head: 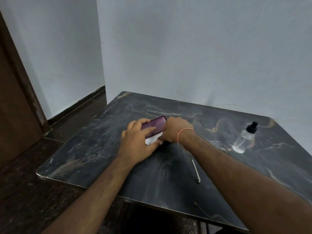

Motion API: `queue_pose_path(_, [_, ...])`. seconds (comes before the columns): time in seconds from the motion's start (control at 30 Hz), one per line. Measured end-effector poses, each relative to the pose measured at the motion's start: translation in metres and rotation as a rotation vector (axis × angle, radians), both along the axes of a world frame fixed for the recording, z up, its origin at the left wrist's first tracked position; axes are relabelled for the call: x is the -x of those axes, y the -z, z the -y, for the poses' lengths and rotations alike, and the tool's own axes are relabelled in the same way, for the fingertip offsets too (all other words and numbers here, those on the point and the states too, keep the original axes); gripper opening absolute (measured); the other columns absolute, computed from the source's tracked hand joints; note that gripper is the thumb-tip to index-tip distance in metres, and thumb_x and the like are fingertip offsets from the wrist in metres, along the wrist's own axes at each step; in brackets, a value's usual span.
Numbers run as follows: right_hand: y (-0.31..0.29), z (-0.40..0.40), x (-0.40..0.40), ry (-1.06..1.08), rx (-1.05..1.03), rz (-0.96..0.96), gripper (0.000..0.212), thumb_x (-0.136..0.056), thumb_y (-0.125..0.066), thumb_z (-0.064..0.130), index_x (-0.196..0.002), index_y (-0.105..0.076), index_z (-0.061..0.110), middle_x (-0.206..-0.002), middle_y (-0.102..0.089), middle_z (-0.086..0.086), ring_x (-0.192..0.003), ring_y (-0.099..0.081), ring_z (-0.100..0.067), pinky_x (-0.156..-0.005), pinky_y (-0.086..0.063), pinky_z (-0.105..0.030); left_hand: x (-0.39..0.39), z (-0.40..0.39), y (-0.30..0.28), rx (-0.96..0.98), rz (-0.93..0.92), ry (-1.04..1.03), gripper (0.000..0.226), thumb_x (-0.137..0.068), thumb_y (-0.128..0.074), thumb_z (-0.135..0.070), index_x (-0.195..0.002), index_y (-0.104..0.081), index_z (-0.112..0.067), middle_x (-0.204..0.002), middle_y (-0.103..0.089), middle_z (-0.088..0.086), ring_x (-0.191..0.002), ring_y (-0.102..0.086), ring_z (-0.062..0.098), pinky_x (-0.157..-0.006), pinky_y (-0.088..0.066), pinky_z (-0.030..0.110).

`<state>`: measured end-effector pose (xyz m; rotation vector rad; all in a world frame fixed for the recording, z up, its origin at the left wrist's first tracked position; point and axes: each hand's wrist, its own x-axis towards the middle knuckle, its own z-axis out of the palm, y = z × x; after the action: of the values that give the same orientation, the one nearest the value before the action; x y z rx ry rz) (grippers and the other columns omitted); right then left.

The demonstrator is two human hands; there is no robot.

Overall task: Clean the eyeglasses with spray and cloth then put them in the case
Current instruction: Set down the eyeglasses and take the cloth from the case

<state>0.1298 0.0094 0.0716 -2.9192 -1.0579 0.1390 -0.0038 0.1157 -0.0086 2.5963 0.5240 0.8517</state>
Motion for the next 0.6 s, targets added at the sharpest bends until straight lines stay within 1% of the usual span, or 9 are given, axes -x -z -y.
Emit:
queue_pose_path(0.07, [0.000,-0.002,0.000,0.011,-0.005,-0.015,0.046,-0.068,-0.091,0.050,-0.102,-0.073,0.024,-0.104,-0.074,-0.004,-0.097,-0.072,-0.029,-0.088,-0.063,-0.043,0.000,0.000,0.000,0.002,-0.002,-0.007,0.065,-0.082,-0.078,-0.071,-0.138,-0.072,-0.039,-0.156,-0.047,-0.015,-0.145,-0.039,0.016,-0.111,-0.042,0.047])
queue_pose_path(0.13, [0.000,-0.003,-0.001,0.020,-0.019,-0.028,0.041,-0.068,-0.091,0.046,-0.094,-0.069,0.024,-0.099,-0.074,-0.004,-0.095,-0.072,-0.029,-0.087,-0.063,-0.042,-0.001,0.000,0.001,0.006,-0.003,-0.009,0.065,-0.082,-0.077,-0.071,-0.138,-0.072,-0.039,-0.156,-0.047,-0.015,-0.145,-0.039,0.017,-0.111,-0.042,0.047])
queue_pose_path(0.23, [0.001,-0.006,-0.001,0.022,-0.042,-0.049,0.039,-0.067,-0.090,0.042,-0.088,-0.067,0.020,-0.082,-0.068,-0.002,-0.087,-0.071,-0.028,-0.083,-0.064,-0.040,0.000,0.000,0.000,0.006,-0.015,-0.009,0.064,-0.084,-0.075,-0.071,-0.139,-0.072,-0.038,-0.157,-0.046,-0.015,-0.145,-0.038,0.016,-0.112,-0.041,0.047])
queue_pose_path(0.27, [0.002,-0.006,-0.001,0.017,-0.046,-0.053,0.038,-0.066,-0.090,0.042,-0.085,-0.067,0.019,-0.079,-0.067,-0.002,-0.085,-0.071,-0.028,-0.081,-0.064,-0.039,0.000,0.000,0.000,0.004,-0.022,-0.010,0.064,-0.085,-0.075,-0.071,-0.139,-0.071,-0.039,-0.157,-0.045,-0.014,-0.146,-0.037,0.016,-0.112,-0.041,0.047])
queue_pose_path(0.33, [0.004,-0.005,-0.001,0.012,-0.067,-0.072,0.033,-0.069,-0.087,0.042,-0.076,-0.063,0.019,-0.074,-0.068,-0.001,-0.079,-0.071,-0.026,-0.074,-0.061,-0.036,-0.001,0.000,0.000,-0.003,-0.033,-0.012,0.063,-0.086,-0.073,-0.071,-0.140,-0.071,-0.039,-0.157,-0.045,-0.014,-0.146,-0.037,0.016,-0.113,-0.041,0.047])
queue_pose_path(0.37, [0.005,-0.003,-0.002,0.011,-0.085,-0.090,0.030,-0.071,-0.084,0.040,-0.072,-0.063,0.019,-0.068,-0.068,0.000,-0.074,-0.071,-0.024,-0.068,-0.057,-0.032,-0.001,0.000,0.000,-0.004,-0.036,-0.013,0.063,-0.086,-0.072,-0.071,-0.140,-0.071,-0.039,-0.157,-0.045,-0.014,-0.146,-0.037,0.016,-0.113,-0.041,0.047])
queue_pose_path(0.47, [0.002,0.008,-0.003,0.028,-0.189,-0.206,0.024,-0.076,-0.076,0.039,-0.071,-0.075,0.015,-0.049,-0.067,0.002,-0.051,-0.067,-0.015,-0.056,-0.047,-0.026,-0.001,0.000,0.000,0.017,-0.033,-0.019,0.061,-0.088,-0.070,-0.072,-0.140,-0.070,-0.039,-0.156,-0.045,-0.015,-0.144,-0.038,0.016,-0.111,-0.041,0.047])
queue_pose_path(0.53, [-0.003,0.016,-0.003,0.050,-0.292,-0.300,0.023,-0.077,-0.077,0.036,-0.076,-0.080,0.014,-0.050,-0.068,-0.004,-0.043,-0.061,-0.015,-0.051,-0.046,-0.024,-0.001,0.000,-0.001,0.025,-0.034,-0.024,0.060,-0.089,-0.068,-0.074,-0.139,-0.070,-0.041,-0.155,-0.046,-0.016,-0.143,-0.039,0.016,-0.110,-0.041,0.047])
queue_pose_path(0.6, [-0.007,0.025,-0.003,0.080,-0.411,-0.378,0.022,-0.076,-0.077,0.034,-0.078,-0.080,0.012,-0.066,-0.076,-0.013,-0.045,-0.059,-0.019,-0.046,-0.044,-0.024,0.000,0.000,-0.001,0.024,-0.050,-0.021,0.057,-0.090,-0.065,-0.075,-0.138,-0.069,-0.043,-0.154,-0.045,-0.017,-0.142,-0.038,0.015,-0.109,-0.040,0.047])
